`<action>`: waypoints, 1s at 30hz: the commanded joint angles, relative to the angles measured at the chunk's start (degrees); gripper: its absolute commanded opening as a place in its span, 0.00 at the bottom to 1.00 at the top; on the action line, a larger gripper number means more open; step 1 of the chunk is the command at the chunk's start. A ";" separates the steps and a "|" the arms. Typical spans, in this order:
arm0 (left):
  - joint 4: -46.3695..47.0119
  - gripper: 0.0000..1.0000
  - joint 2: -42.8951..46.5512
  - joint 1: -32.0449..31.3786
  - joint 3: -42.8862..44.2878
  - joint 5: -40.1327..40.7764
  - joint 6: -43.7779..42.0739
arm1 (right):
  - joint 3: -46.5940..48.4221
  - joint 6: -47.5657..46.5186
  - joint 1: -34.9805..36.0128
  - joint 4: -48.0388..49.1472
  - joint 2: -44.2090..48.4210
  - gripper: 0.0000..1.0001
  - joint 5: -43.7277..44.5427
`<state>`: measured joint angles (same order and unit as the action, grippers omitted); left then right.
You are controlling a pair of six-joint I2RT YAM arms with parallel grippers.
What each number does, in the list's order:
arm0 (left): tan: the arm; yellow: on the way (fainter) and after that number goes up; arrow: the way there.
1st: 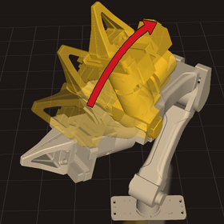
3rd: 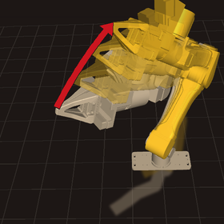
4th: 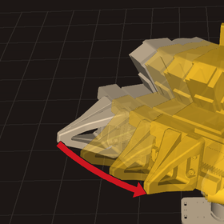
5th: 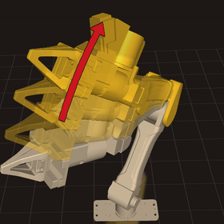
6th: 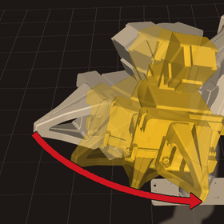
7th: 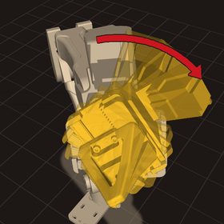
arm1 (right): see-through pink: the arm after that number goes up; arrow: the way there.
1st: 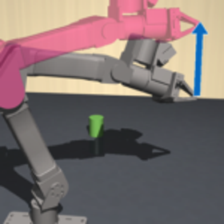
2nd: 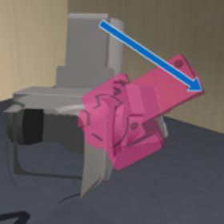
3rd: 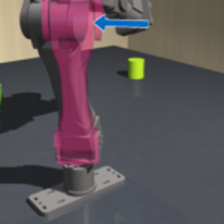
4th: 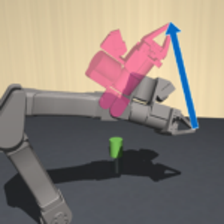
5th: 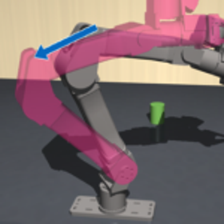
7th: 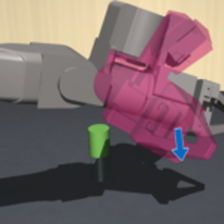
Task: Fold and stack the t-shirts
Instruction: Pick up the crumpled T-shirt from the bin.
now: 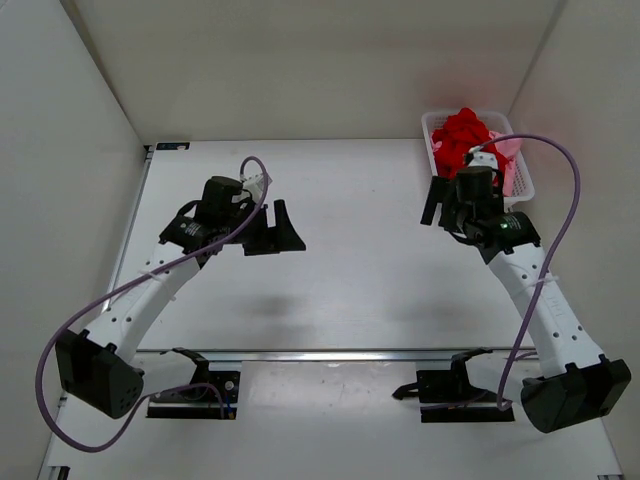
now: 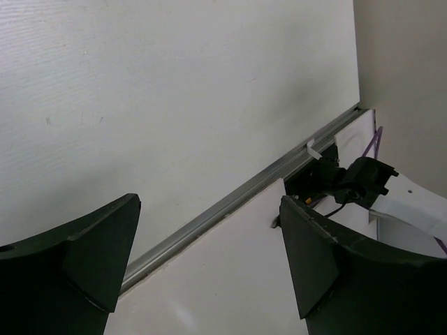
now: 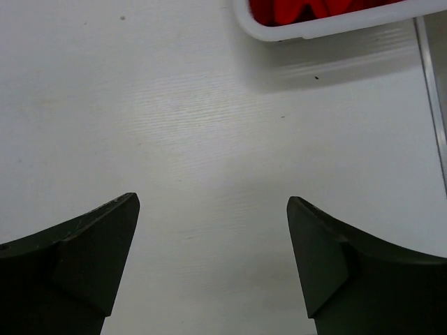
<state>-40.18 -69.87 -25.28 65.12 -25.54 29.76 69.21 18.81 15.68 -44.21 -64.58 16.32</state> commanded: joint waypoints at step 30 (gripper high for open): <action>5.64 0.45 10.63 -6.89 -10.10 1.10 2.67 | 27.55 -4.74 -23.15 21.36 -43.95 0.44 -15.43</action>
<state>-34.72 -59.72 -32.36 54.98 -24.23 32.84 91.68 14.92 -7.03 -25.23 -105.75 2.48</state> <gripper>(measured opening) 0.457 0.444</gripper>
